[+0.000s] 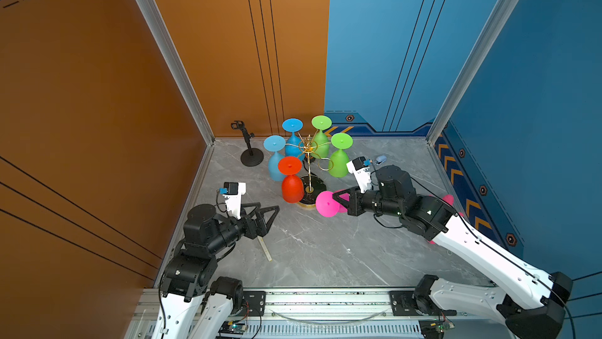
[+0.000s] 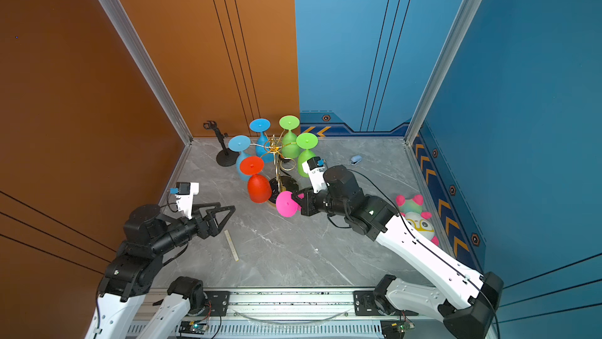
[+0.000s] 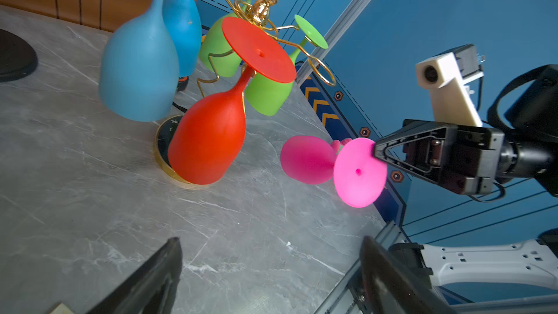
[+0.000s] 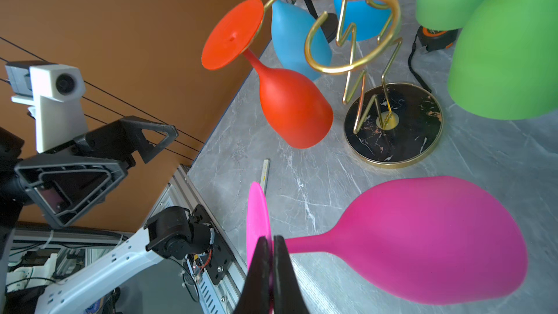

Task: Take the wine glass off the wine glass rack
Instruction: Pick up the wine glass from the wine glass rack.

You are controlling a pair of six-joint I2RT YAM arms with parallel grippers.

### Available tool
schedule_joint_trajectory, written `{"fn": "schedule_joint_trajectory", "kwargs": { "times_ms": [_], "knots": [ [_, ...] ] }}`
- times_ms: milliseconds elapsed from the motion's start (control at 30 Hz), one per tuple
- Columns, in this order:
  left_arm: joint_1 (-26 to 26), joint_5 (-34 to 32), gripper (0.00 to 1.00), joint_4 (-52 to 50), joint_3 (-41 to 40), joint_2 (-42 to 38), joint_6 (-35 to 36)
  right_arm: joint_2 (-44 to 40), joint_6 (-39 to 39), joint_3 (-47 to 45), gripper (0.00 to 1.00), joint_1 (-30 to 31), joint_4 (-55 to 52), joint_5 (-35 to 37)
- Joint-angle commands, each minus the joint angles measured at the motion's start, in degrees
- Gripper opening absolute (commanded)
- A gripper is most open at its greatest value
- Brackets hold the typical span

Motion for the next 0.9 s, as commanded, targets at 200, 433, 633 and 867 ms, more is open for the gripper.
{"fn": "schedule_joint_trajectory", "kwargs": {
  "times_ms": [200,433,633,867],
  "knots": [
    [-12.97,-1.58,0.80,6.14,-3.71,3.90,-3.21,-2.27,-6.22,-2.43,0.00,3.19,4.76,-3.23],
    [-20.06,1.97,0.70,19.14,-5.27,11.88,-8.02,-3.18,-6.05,-4.31,0.00,3.91,9.08,-7.92],
    [-22.02,7.42,0.57,30.50,-6.14,16.11,-12.46,-4.46,-6.65,-5.11,0.00,3.83,9.53,-9.06],
    [-22.86,10.51,0.45,34.68,-6.02,18.04,-14.32,-5.99,-6.24,-6.51,0.00,2.85,10.77,-9.03]
  ]
}}
